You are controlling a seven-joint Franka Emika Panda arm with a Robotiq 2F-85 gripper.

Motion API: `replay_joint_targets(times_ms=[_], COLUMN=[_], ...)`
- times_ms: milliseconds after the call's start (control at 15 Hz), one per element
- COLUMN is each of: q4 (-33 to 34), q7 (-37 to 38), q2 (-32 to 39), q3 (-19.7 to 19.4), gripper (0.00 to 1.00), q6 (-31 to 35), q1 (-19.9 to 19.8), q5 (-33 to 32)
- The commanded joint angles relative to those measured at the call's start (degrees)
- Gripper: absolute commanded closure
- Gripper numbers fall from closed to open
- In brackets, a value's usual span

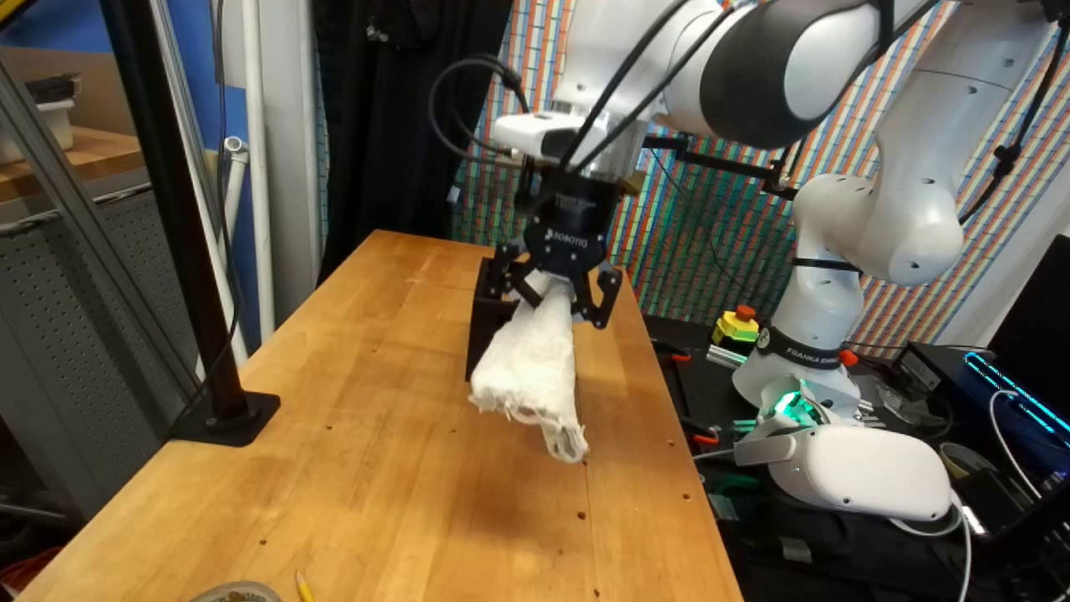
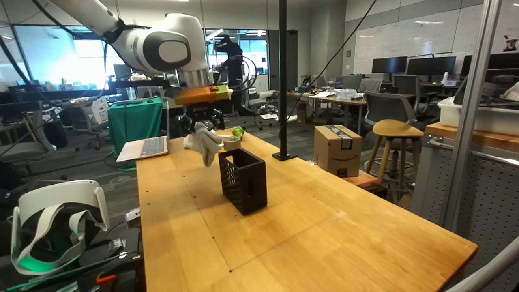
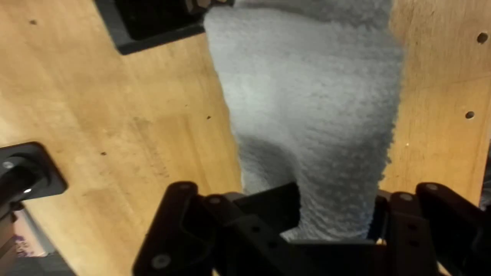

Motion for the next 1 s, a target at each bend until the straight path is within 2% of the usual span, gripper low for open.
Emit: replay_joint_targets(times_ms=[0, 333, 933], q4=[-1.49, -1.26, -3.0], q7=[-1.39, 1.34, 6.07], q2=[-9.35, -11.77, -5.34], q3=[-4.83, -8.54, -10.83], gripper=[0.94, 0.95, 0.94], q6=[-1.34, 1.55, 7.57], q1=[0.77, -0.23, -3.04], q5=[1.6, -4.78, -16.82])
